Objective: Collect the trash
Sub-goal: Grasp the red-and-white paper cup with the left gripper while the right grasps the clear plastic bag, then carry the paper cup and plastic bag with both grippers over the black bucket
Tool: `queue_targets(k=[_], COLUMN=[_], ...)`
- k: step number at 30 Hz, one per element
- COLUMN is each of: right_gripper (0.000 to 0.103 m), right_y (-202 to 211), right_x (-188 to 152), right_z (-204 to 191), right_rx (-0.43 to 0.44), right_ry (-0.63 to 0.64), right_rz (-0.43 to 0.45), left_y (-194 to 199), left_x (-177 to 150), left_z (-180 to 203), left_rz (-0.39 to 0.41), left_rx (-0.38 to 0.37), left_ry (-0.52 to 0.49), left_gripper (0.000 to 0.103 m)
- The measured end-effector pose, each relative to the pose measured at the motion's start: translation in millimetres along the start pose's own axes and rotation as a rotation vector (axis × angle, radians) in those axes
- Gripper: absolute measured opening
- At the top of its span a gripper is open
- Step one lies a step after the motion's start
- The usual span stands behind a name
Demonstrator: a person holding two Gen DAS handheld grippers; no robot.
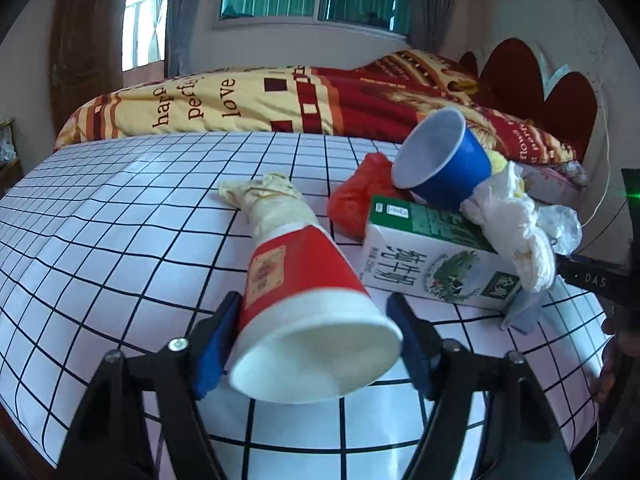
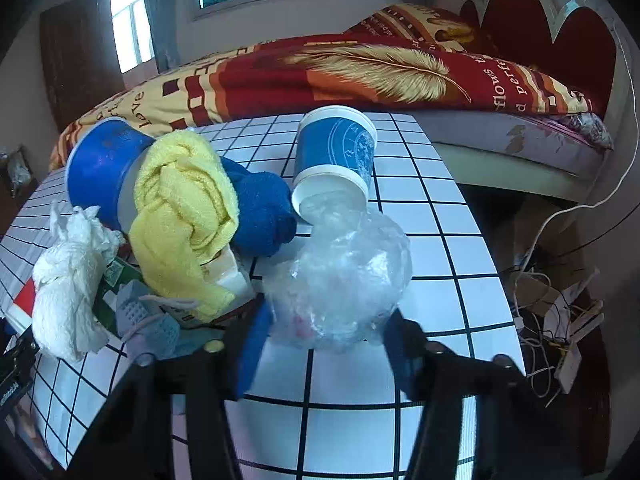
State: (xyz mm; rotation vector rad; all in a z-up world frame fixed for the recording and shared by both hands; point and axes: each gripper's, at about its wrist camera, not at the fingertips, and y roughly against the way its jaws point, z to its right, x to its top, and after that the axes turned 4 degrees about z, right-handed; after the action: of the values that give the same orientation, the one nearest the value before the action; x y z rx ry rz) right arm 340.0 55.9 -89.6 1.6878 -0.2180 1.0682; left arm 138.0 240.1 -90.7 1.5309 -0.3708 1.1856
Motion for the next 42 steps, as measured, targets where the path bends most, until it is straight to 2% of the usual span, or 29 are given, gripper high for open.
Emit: queue_targets(k=[4, 15, 19, 24, 31, 42], right_gripper=[0.049, 0.049, 0.050, 0.050, 0.050, 0.050], right_y=[13.3, 104.0, 126.0, 151.3, 194.8, 250.7], right_x=[-6.1, -33.9, -48.4, -65.4, -102.9, -181.0], right_z=[0.5, 10.2, 17.1, 30.6, 70.2, 159.5], right_rx=[0.000, -0.006, -0.011, -0.040, -0.113, -0.238], right_ry=[0.009, 0.009, 0.002, -0.021, -0.069, -0.171], right_rz=[0.034, 0.174, 0.181, 0.193, 0.209, 0.176], left_y=[12.2, 61.4, 61.9, 84.3, 106.3, 122.2], left_x=[0.1, -0.6, -4.3, -9.0, -20.3, -54.5], left_z=[1.1, 14.6, 19.1, 34.7, 83.0, 202.0], left_rz=[0.024, 0.098, 0.075, 0.113, 0.128, 0.073], left_rx=[-0.037, -0.120, -0.154, -0.196, -0.315, -0.587], left_ry=[-0.009, -0.048, -0.049, -0.069, -0.139, -0.309], left_gripper=[0.061, 0.052, 0.047, 0.046, 0.046, 0.046])
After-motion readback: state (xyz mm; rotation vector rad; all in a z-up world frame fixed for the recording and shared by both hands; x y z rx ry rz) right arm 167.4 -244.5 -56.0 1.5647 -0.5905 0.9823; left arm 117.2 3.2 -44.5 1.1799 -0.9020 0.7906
